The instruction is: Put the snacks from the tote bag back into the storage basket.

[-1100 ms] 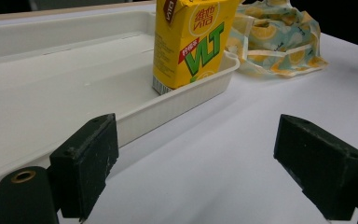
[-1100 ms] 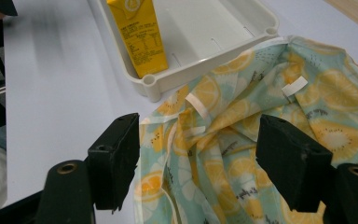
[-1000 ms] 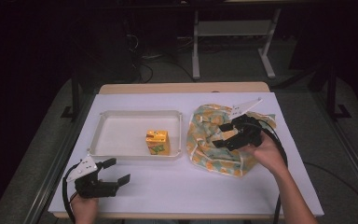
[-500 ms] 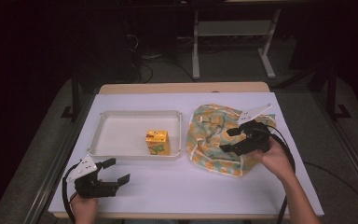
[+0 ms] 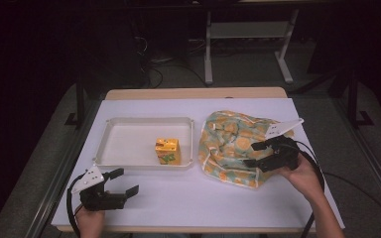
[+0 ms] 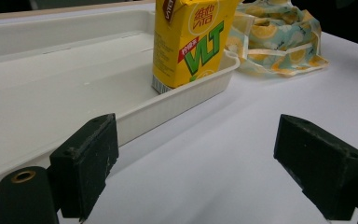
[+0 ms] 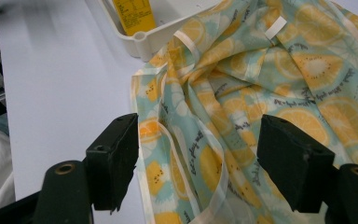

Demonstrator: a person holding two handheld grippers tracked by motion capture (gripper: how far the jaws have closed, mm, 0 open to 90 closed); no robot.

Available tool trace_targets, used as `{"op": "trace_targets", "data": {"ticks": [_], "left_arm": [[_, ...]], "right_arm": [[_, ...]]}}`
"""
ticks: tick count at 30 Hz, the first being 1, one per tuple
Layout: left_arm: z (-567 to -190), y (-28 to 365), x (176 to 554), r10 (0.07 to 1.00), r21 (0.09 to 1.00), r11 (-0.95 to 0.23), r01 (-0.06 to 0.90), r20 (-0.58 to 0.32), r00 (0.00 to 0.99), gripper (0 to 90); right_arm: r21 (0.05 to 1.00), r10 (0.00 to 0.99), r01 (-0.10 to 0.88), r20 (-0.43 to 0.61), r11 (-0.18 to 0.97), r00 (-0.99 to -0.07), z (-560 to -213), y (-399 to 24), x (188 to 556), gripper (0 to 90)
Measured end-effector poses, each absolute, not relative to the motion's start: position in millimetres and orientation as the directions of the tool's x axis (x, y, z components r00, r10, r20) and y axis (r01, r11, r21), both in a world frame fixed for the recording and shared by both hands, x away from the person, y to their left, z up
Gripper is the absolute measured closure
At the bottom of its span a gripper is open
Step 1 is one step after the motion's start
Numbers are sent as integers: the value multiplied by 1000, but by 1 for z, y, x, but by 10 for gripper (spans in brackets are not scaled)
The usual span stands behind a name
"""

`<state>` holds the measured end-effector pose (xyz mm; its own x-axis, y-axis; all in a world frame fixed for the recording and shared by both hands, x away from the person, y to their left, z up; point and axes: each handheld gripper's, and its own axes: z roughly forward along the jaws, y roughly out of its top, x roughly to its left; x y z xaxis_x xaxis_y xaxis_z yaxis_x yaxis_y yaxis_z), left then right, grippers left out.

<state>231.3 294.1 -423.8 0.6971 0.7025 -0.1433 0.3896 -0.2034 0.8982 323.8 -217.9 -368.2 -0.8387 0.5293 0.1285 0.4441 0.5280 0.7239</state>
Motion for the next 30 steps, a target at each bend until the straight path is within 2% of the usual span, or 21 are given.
{"op": "trace_targets", "data": {"ticks": [30], "left_arm": [[-424,292,232,698,895,-215,391,-140,702,134]], "right_arm": [[750,587,453,107,482,-802,-384,-256,282,284]]}}
